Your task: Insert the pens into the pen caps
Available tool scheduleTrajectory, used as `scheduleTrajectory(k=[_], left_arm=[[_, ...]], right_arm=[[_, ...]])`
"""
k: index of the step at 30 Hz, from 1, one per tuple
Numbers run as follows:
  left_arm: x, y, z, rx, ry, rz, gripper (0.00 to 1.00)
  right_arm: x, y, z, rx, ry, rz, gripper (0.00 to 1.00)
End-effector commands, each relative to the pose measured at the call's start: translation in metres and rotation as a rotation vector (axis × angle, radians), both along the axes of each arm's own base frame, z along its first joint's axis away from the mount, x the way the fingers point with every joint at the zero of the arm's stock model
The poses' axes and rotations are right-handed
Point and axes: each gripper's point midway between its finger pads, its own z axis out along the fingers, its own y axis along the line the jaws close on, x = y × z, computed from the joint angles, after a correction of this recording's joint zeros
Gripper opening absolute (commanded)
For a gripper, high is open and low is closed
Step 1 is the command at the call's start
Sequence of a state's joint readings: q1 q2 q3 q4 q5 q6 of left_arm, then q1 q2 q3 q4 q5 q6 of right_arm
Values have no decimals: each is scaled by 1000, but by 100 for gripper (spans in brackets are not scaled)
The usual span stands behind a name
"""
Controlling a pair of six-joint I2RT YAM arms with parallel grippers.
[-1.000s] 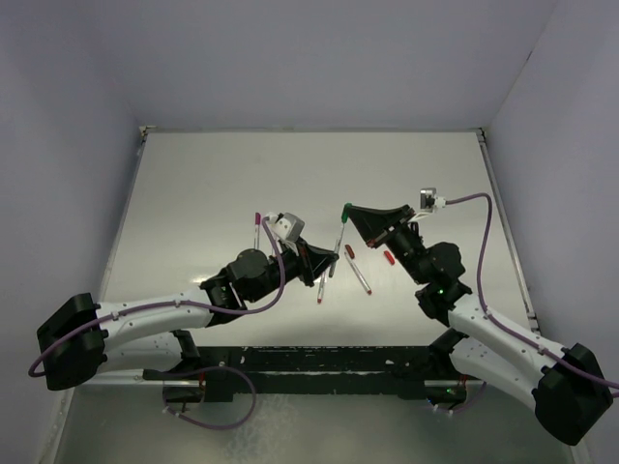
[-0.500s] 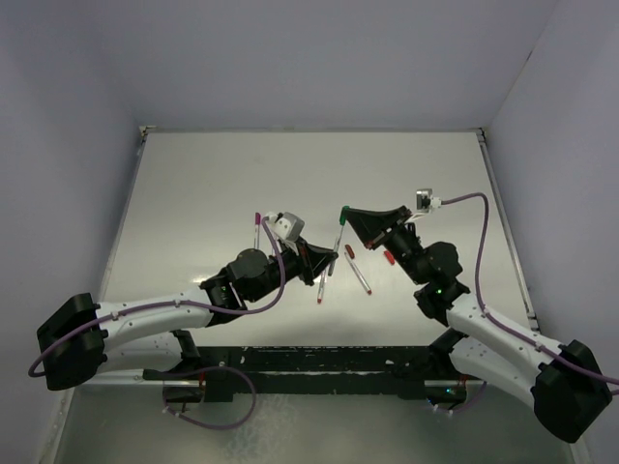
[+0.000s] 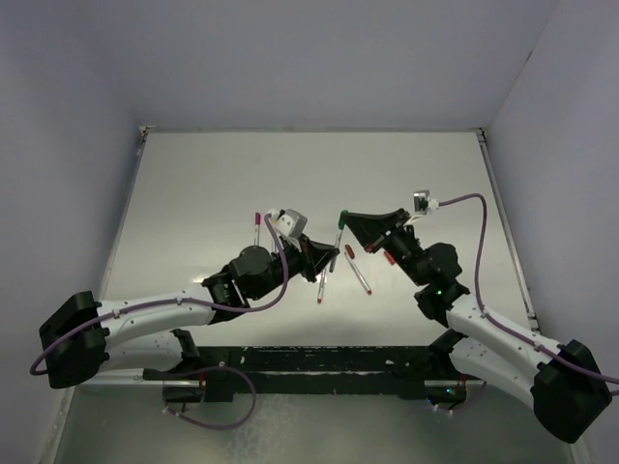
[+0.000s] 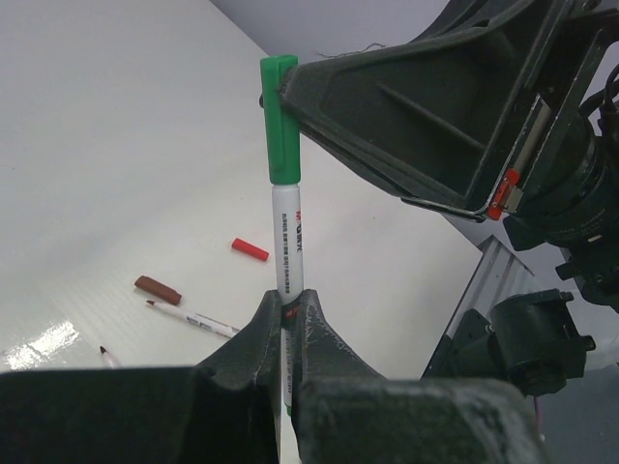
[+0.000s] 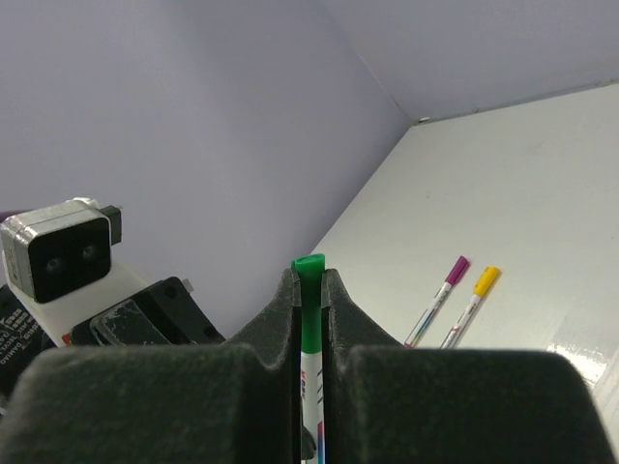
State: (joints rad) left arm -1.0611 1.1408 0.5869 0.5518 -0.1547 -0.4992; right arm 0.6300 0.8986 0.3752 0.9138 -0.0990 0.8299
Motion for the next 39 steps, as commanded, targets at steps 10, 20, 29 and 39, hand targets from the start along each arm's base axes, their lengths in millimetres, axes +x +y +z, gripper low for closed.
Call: scheduleTrajectory(k=[10, 20, 29, 39], left_arm=[[38, 10, 106, -219, -153, 69, 0], [56, 21, 139, -264, -204, 101, 0], [63, 40, 171, -268, -284, 180, 0], [64, 47, 158, -239, -259, 199, 0]], right_arm=[[-16, 17, -48, -202, 98, 112, 0], [-31, 40, -83, -349, 174, 124, 0], [-37, 48, -107, -398, 238, 130, 0], [-33, 57, -105, -452, 223, 111, 0]])
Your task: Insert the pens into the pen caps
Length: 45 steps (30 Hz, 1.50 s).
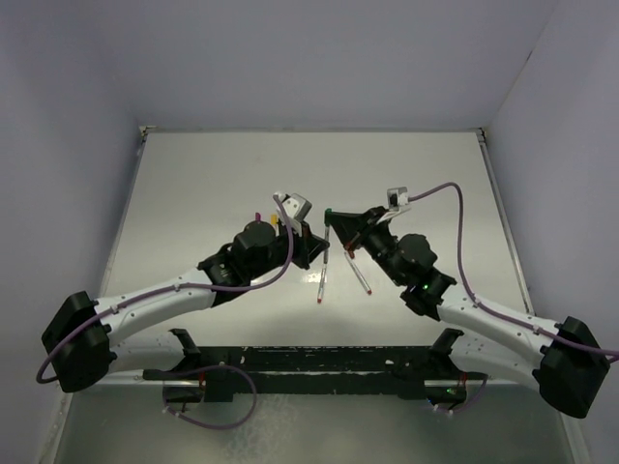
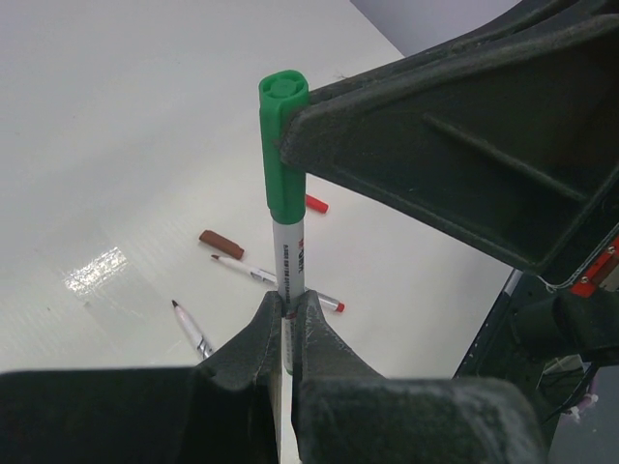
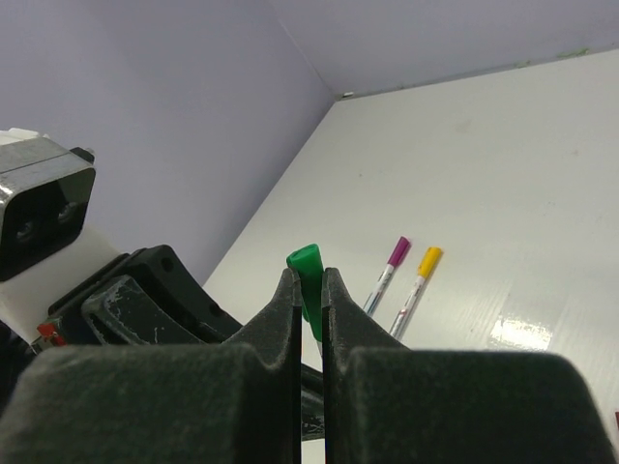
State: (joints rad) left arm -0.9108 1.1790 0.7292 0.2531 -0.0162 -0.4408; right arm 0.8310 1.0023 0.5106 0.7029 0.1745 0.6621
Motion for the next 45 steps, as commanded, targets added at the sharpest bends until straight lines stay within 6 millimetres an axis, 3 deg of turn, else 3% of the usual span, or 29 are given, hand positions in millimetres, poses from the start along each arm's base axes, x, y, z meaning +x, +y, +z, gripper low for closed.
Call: scheduleTrajectory(k=[1, 5, 11, 15, 19, 25, 34, 45], left_arm=[[30, 30, 170, -409, -339, 182, 0], [25, 39, 142, -368, -282, 197, 0], [16, 47, 78, -262, -132, 207, 0], [15, 58, 34, -151, -26, 257, 0], [24, 63, 2, -17, 61, 321, 0], [55, 61, -28, 152, 150, 446, 0], [111, 79, -95, 288, 360, 547, 0], [133, 79, -149, 397, 474, 573, 9]], right_arm=[[-38, 23, -75, -229, 183, 178, 0], [-21, 15, -48, -221, 112, 85, 0], [0, -5, 9, -178, -5, -75, 21], [4, -27, 46, -110, -84, -173, 30], [1, -48, 63, -65, -116, -237, 32], [-3, -65, 48, -120, -51, -280, 31], [-12, -80, 7, -234, 63, -296, 31], [-15, -85, -13, -261, 110, -304, 31]])
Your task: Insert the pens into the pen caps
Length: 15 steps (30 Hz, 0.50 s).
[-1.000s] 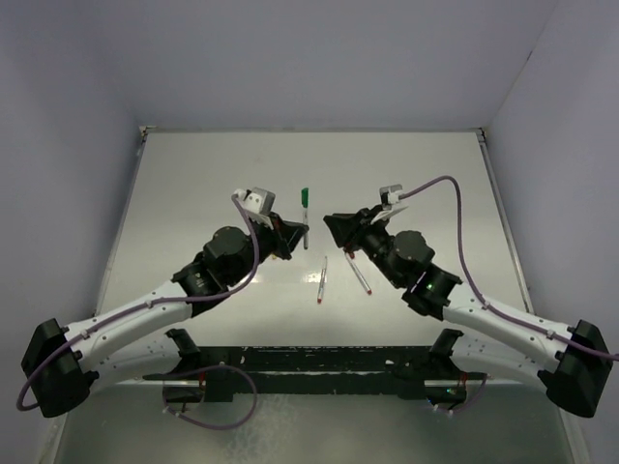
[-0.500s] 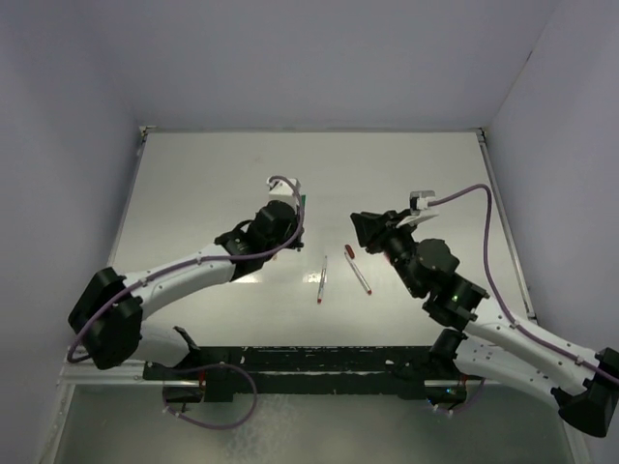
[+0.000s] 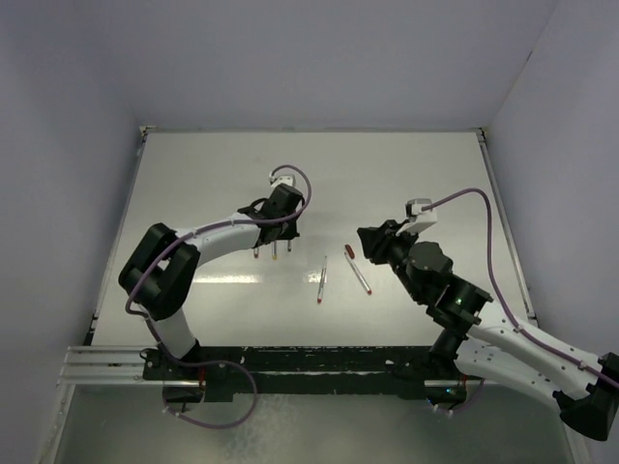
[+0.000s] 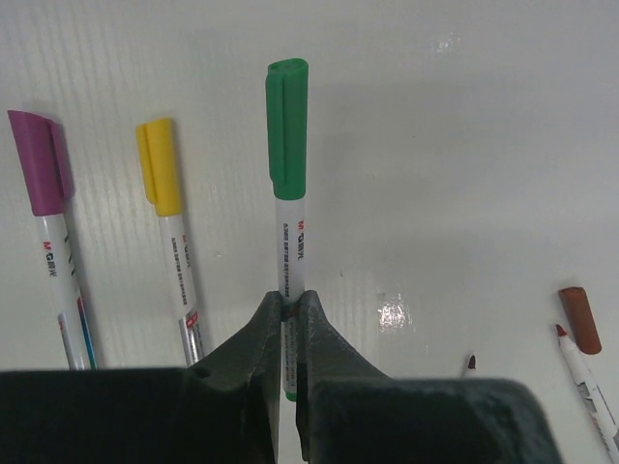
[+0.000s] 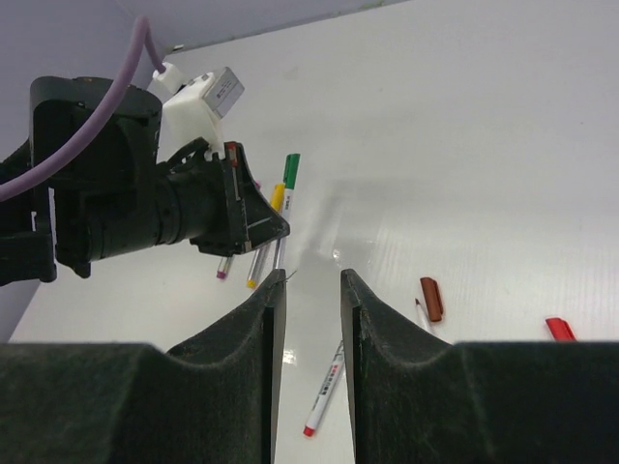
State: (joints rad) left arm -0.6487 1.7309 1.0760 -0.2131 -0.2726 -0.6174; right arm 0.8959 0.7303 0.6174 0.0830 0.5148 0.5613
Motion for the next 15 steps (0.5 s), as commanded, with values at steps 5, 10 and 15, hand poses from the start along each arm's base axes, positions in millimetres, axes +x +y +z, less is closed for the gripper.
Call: scheduleTrajectory(k=[5, 10, 15], left_arm=[[14, -6, -9, -20, 32, 40, 12], [12, -2, -18, -4, 54, 58, 21], [12, 0, -19, 8, 55, 66, 39]], right_arm=[[0, -8, -9, -3, 27, -43, 31], [0, -10, -20, -14, 69, -64, 33], [2, -15, -26, -35, 83, -98, 34]])
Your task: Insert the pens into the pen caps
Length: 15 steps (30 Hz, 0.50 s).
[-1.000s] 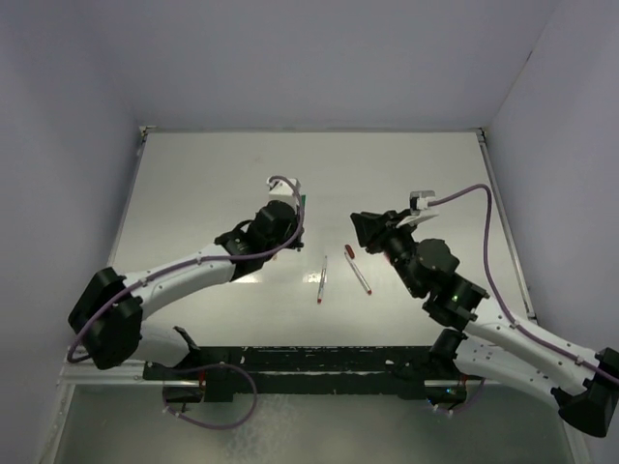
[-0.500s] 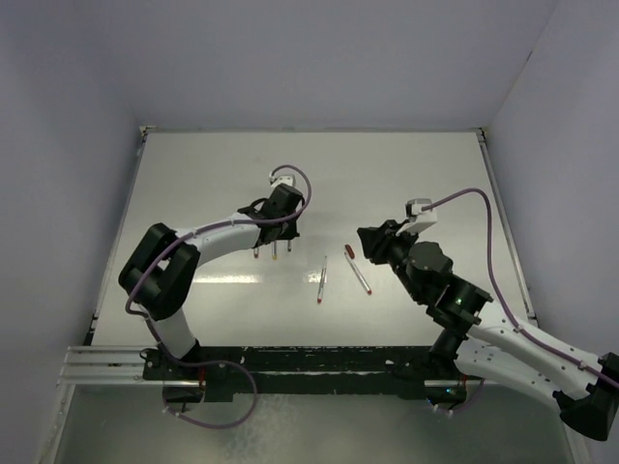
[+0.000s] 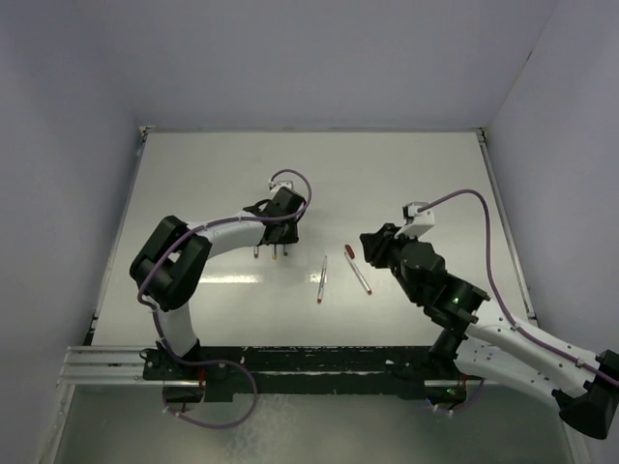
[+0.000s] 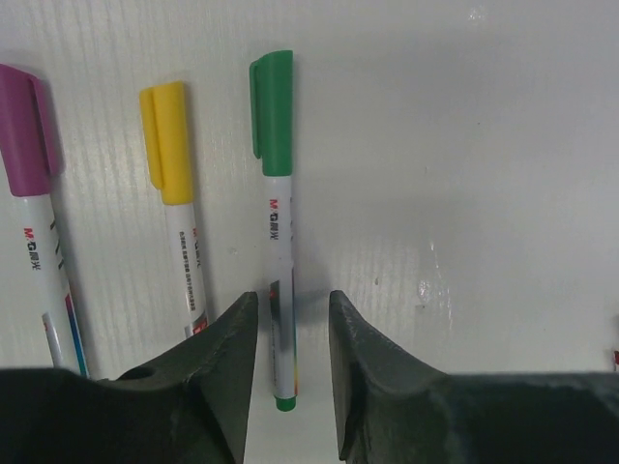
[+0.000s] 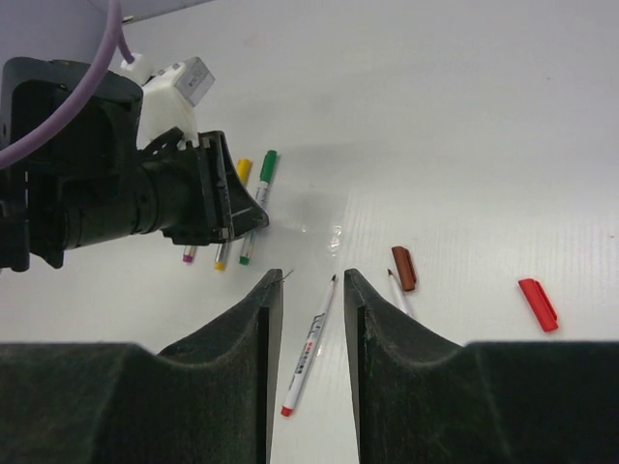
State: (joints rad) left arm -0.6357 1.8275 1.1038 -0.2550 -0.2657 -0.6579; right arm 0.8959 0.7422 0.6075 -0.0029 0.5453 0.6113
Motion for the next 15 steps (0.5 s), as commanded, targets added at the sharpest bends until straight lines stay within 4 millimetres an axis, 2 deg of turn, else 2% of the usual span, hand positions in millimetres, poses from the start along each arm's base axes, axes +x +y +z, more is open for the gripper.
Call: scheduleTrajectory(k=[1, 7, 15], left_arm=[[16, -5, 17, -26, -46, 28, 42], [19, -8, 35, -47, -78, 17, 46], [19, -14, 80, -118, -150, -17, 47]], right_arm=[[5, -9, -1, 1, 3, -67, 34], [10, -14, -3, -35, 3, -104, 35], [19, -19, -4, -83, -4, -161, 38]])
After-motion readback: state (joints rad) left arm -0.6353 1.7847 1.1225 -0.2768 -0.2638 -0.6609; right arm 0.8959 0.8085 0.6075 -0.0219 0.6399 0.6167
